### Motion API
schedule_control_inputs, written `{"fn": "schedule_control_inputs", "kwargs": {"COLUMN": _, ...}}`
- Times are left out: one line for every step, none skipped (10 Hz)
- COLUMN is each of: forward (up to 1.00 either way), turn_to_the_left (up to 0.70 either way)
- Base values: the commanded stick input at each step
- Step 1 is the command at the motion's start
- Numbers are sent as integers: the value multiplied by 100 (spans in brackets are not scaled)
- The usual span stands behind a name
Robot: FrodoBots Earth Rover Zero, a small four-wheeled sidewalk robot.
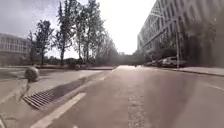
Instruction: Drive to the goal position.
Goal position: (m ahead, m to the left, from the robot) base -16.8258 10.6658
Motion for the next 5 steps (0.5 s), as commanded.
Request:
{"fn": "schedule_control_inputs", "kwargs": {"forward": 70, "turn_to_the_left": 0}}
{"fn": "schedule_control_inputs", "kwargs": {"forward": 70, "turn_to_the_left": 2}}
{"fn": "schedule_control_inputs", "kwargs": {"forward": 70, "turn_to_the_left": 13}}
{"fn": "schedule_control_inputs", "kwargs": {"forward": 70, "turn_to_the_left": 14}}
{"fn": "schedule_control_inputs", "kwargs": {"forward": 70, "turn_to_the_left": 14}}
